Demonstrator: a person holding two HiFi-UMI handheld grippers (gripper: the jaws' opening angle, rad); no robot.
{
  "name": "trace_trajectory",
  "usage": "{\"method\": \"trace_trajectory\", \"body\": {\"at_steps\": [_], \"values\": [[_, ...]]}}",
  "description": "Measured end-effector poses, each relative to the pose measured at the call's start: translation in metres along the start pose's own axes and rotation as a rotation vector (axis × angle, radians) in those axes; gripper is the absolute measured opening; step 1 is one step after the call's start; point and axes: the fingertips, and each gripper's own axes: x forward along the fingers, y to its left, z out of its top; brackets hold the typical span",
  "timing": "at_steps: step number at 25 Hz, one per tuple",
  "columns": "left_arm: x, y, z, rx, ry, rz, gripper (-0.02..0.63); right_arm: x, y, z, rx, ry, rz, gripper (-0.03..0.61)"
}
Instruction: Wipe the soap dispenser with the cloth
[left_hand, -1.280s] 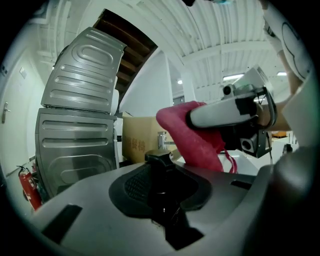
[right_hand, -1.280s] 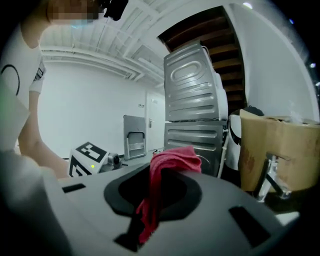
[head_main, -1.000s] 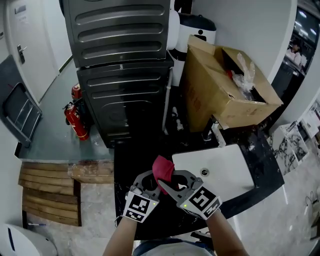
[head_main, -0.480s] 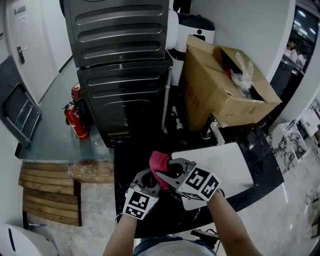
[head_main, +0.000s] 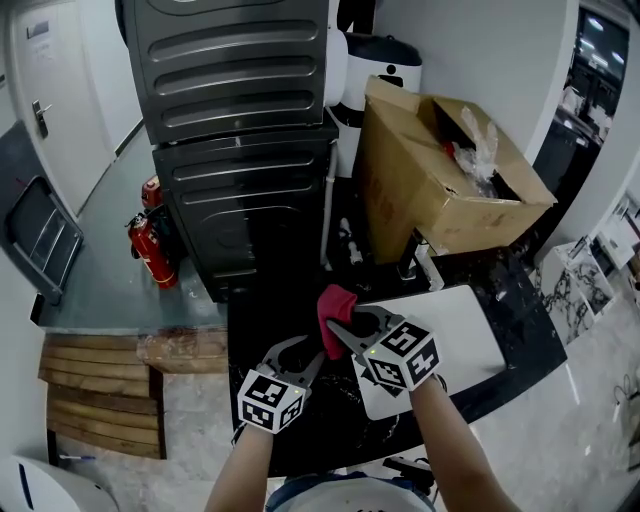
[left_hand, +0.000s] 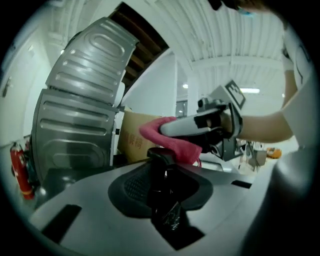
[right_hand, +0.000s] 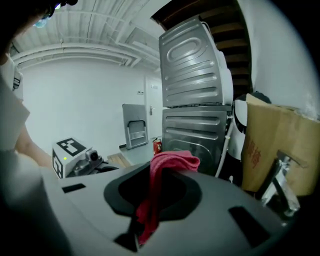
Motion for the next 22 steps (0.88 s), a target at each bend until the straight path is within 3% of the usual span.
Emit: {"method": "trace_trajectory", "body": {"at_steps": [2, 7, 14, 18, 22], "values": [[0.0, 0.005, 0.002, -0.106, -0.007, -0.017, 0.109, -0.013, -0.004, 0.0, 0.035, -0.053, -0.048, 0.049], [0.001, 0.027, 0.009, -0.273, 0.062, 0.004, 0.095, -0.041, -0.004, -0.008, 0.142, -0.142, -0.112, 0.049], [-0.003, 0.037, -0.005, -0.738, 0.071, 0.058, 0.092, -0.057, 0.024, -0.025, 0.147, -0.122, -0.091, 0.049], [0.003, 0.037, -0.007, -0.762, 0.072, 0.086, 0.091, -0.047, 0.043, -0.031, 0.111, -0.083, -0.04, 0.049], [0.007, 0.035, -0.007, -0.729, 0.076, 0.091, 0.091, -0.019, 0.043, -0.051, 0.05, 0.007, -0.075, 0.049]]}}
